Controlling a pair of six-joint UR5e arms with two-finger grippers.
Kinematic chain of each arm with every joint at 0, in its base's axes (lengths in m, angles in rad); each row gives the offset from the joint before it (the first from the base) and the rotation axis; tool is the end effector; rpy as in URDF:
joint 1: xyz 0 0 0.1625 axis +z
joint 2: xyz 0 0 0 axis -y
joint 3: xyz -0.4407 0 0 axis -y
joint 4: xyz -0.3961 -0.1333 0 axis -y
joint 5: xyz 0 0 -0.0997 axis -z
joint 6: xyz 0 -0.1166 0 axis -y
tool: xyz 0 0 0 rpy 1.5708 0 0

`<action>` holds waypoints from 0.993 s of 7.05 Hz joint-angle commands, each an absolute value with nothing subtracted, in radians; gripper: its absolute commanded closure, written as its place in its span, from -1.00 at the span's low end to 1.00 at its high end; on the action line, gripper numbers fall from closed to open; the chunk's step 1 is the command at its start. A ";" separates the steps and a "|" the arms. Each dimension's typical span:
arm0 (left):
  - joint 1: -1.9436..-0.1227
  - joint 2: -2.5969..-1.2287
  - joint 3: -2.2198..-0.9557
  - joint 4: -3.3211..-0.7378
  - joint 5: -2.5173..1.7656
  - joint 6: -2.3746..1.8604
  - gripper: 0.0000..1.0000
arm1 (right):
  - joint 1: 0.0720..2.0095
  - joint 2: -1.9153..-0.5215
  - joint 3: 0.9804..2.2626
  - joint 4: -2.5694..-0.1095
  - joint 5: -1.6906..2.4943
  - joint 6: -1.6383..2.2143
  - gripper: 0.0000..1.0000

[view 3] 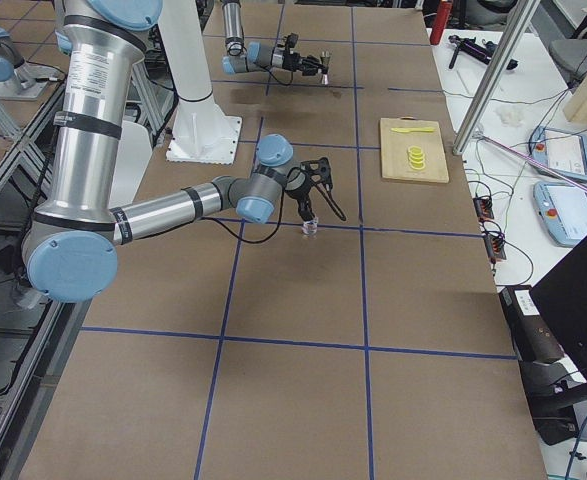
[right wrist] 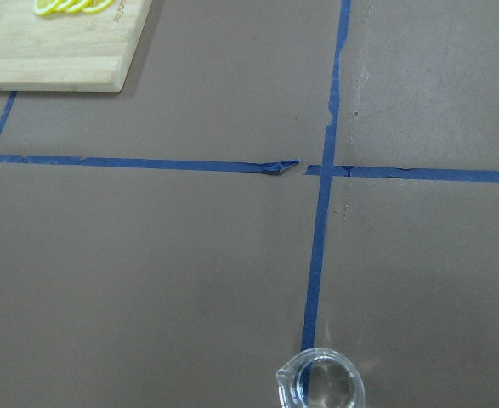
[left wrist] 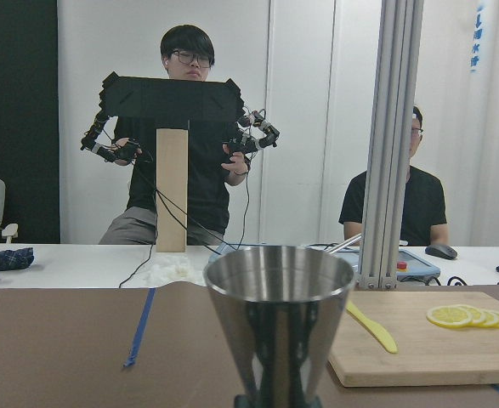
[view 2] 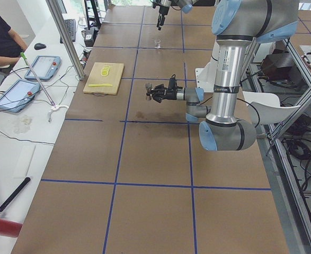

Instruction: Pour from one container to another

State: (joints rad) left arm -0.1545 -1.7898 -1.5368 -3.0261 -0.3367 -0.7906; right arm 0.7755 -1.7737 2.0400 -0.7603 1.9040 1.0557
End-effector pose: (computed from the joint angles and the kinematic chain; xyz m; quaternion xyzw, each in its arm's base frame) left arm 0.4730 -0.3200 0.4177 0.6211 0.3546 -0.2314 0.6595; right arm -0.2459 -0.3743 0.4544 0.1904 -0.4896 0.0256 0.8505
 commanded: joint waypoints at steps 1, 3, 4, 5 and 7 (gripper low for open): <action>-0.150 -1.802 -1.531 -3.025 -0.341 -0.790 1.00 | 0.648 -1.793 2.060 -0.759 1.673 1.098 -1.00; -0.149 -1.792 -1.536 -3.022 -0.385 -0.776 1.00 | 0.502 -1.818 2.068 -0.759 1.449 1.155 -1.00; -0.149 -1.793 -1.542 -3.028 -0.412 -0.690 1.00 | 0.401 -1.827 2.068 -0.761 1.293 1.157 -1.00; -0.147 -1.807 -1.548 -3.028 -0.441 -0.652 1.00 | 0.334 -1.845 2.069 -0.762 1.178 1.160 -1.00; -0.144 -1.809 -1.552 -3.077 -0.515 -0.650 1.00 | 0.196 -1.858 2.066 -0.764 0.958 1.252 -1.00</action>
State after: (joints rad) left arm -0.1453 -1.8066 -1.5515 -3.0448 -0.4717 -0.6587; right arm 0.2868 -1.8477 2.0671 -0.7625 1.0983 1.2142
